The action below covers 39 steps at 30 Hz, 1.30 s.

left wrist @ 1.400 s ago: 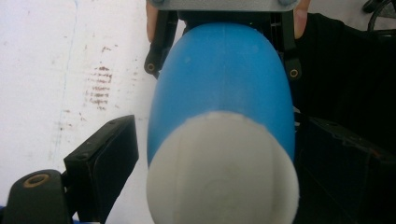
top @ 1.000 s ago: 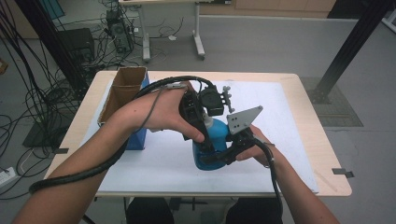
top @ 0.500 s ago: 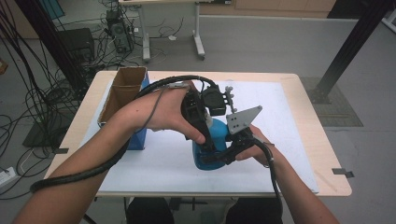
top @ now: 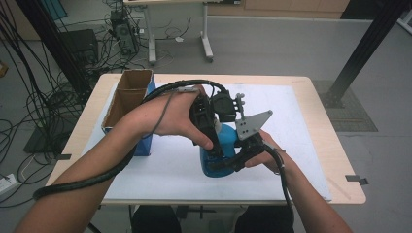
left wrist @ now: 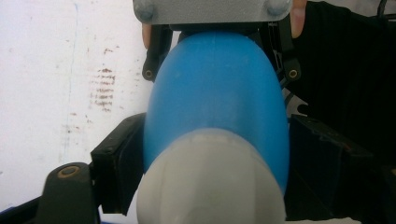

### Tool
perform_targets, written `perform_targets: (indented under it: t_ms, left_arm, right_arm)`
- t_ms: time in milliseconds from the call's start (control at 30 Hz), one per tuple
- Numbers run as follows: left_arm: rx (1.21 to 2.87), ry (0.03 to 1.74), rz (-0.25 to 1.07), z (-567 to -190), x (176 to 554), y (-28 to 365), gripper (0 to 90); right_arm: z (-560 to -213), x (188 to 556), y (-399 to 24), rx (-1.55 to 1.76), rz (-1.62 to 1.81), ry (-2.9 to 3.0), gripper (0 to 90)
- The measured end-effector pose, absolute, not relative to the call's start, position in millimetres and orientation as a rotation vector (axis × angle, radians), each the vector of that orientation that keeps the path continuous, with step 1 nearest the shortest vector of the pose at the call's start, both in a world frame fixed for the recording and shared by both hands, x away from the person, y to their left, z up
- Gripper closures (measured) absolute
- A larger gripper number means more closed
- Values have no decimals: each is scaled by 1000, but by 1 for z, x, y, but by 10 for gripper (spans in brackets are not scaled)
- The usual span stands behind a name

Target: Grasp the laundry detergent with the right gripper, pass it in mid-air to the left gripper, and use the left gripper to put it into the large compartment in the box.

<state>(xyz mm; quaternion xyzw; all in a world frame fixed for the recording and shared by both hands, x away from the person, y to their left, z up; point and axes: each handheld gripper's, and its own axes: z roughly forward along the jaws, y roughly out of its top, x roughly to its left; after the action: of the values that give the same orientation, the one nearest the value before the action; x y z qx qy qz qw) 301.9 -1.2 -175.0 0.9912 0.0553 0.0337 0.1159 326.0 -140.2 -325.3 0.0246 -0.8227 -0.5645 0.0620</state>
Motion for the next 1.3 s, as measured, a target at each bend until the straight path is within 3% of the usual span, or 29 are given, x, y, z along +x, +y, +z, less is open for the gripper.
perform_targets:
  t_ms: [633, 1300]
  left_arm:
    - [2915, 196, 103, -172, 302, -5, 367]
    - [2925, 196, 124, -171, 298, -6, 376]
  right_arm:
    - [-324, 323, -143, 81, -1712, -2492, 436]
    - [-323, 322, -142, 94, -1716, -2494, 436]
